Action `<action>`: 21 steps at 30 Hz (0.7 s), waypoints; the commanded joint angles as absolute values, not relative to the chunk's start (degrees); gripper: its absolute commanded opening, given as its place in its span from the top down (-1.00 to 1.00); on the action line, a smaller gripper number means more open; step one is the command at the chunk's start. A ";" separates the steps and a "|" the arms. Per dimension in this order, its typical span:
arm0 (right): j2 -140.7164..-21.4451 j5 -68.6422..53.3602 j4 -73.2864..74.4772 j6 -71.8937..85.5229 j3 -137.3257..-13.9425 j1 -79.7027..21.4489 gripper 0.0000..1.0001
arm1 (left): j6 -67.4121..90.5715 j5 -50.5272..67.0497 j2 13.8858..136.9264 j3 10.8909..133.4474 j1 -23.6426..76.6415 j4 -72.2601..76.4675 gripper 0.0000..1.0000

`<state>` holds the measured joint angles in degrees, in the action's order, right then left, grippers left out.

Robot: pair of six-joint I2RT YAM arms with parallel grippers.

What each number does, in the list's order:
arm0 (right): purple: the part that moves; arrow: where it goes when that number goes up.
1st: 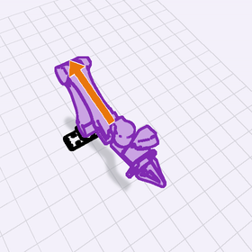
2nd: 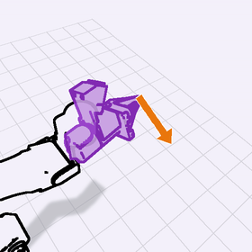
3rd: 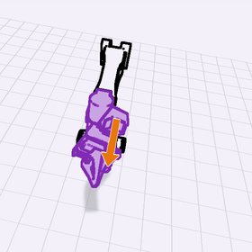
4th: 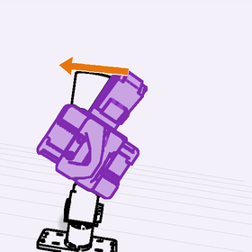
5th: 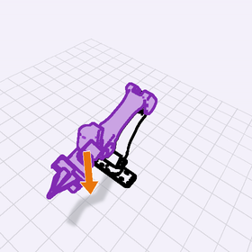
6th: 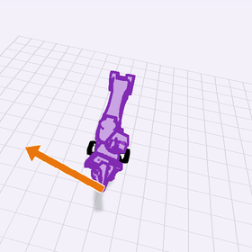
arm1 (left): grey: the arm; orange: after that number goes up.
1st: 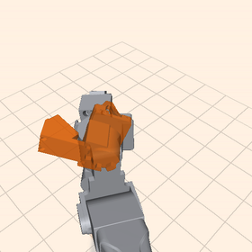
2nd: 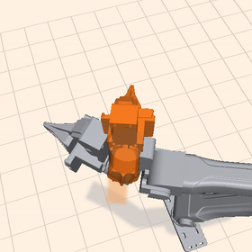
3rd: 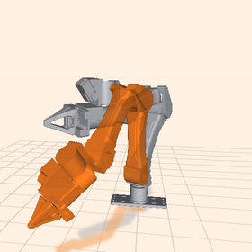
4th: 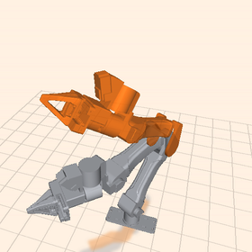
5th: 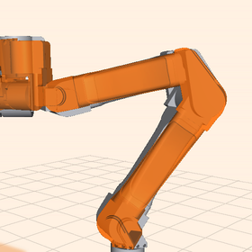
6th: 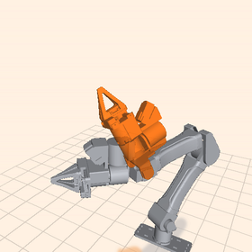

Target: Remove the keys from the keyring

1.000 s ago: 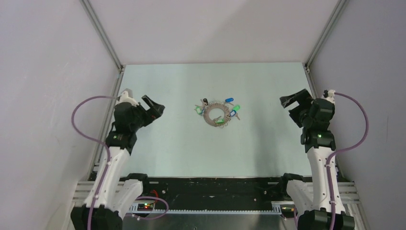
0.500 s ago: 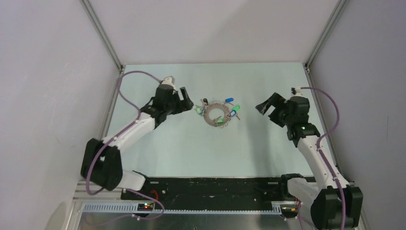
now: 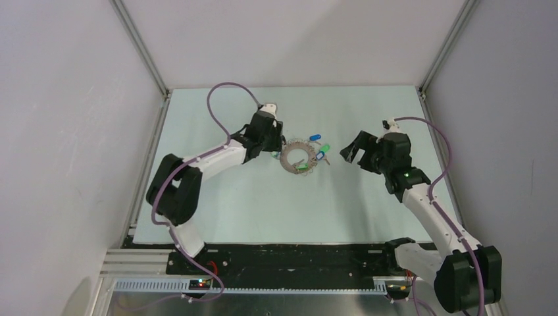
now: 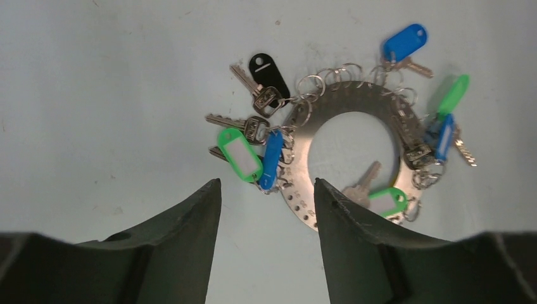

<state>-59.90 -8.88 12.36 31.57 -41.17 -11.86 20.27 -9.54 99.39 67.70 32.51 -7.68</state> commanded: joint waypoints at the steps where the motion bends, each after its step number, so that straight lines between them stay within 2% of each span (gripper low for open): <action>1: -57.54 -9.46 8.92 29.87 -43.68 -12.19 -0.92 | 17.12 -12.02 103.83 70.93 32.97 -6.03 -0.15; 3: -56.82 -9.52 8.68 29.92 -43.54 -12.16 -0.93 | 17.40 -11.49 105.87 71.63 33.04 -6.04 -0.07; 13: -54.26 -9.23 9.91 30.07 -42.92 -12.28 -0.93 | 17.53 -8.97 112.88 74.05 33.03 -5.43 0.00; 15: -53.89 -8.96 10.01 30.14 -42.61 -12.26 -0.93 | 17.77 -8.20 114.54 75.03 32.99 -5.84 0.24; 16: -53.80 -8.79 10.06 30.14 -42.53 -12.28 -0.93 | 18.03 -8.82 115.32 75.40 32.97 -6.48 0.60; 18: -53.87 -8.64 10.41 30.12 -42.38 -12.29 -0.93 | 18.22 -9.18 114.83 76.00 32.98 -7.92 0.94; 21: -55.26 -8.61 10.91 29.91 -42.36 -12.29 -0.93 | 17.21 -10.05 109.79 72.94 33.28 -7.55 0.99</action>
